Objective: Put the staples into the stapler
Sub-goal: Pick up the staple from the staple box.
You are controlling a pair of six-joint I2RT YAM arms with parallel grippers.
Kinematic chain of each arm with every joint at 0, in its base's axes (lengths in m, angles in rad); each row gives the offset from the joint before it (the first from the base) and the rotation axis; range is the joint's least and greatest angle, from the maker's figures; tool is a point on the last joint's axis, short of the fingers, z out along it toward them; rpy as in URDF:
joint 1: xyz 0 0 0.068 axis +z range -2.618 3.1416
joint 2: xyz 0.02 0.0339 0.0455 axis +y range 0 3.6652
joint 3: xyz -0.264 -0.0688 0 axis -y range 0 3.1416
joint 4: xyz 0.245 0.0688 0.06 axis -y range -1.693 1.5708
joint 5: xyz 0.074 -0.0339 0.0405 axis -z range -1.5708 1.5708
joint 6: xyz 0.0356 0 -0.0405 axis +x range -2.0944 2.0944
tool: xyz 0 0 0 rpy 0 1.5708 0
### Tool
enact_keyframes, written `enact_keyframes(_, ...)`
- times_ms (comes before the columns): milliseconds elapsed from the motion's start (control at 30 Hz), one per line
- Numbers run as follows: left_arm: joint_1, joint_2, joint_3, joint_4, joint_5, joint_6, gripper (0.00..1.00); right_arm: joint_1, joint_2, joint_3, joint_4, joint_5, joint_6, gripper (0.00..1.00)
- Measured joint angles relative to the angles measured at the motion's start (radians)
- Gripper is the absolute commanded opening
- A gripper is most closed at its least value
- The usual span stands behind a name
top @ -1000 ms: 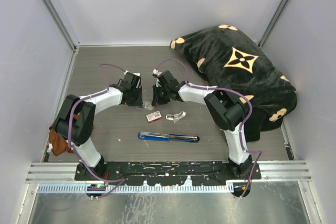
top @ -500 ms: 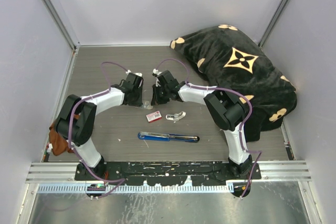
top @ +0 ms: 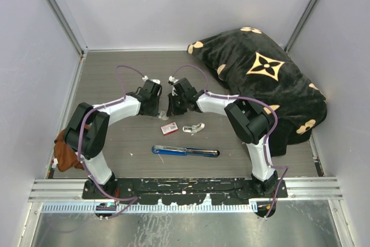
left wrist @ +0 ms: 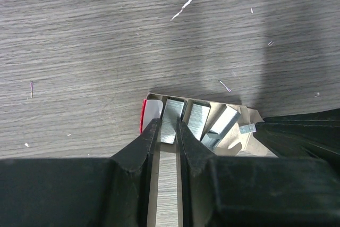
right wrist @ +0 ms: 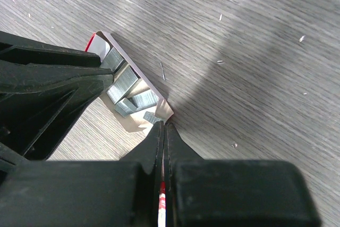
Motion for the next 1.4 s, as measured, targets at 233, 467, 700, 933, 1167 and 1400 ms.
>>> enact_keyframes(233,0.001,-0.014,-0.003,0.0,0.012,-0.002,0.11,0.0,0.0,-0.007,0.007,0.004,0.0,0.01)
enact_keyframes(467,0.001,-0.093,-0.008,-0.006,0.048,-0.002,0.11,0.0,-0.002,-0.01,0.008,0.004,0.001,0.01)
enact_keyframes(700,0.01,-0.102,-0.011,-0.009,0.08,-0.02,0.15,0.0,-0.005,-0.016,0.013,0.004,0.002,0.01)
enact_keyframes(933,0.023,-0.058,-0.026,-0.008,0.097,-0.046,0.18,0.0,-0.007,-0.018,0.014,0.004,0.004,0.01)
enact_keyframes(1167,0.023,-0.05,-0.047,0.008,0.117,-0.071,0.2,0.0,-0.007,-0.021,0.014,0.005,0.004,0.01)
enact_keyframes(1400,0.024,-0.05,-0.06,0.048,0.137,-0.099,0.21,0.0,-0.007,-0.021,0.014,0.004,0.004,0.0)
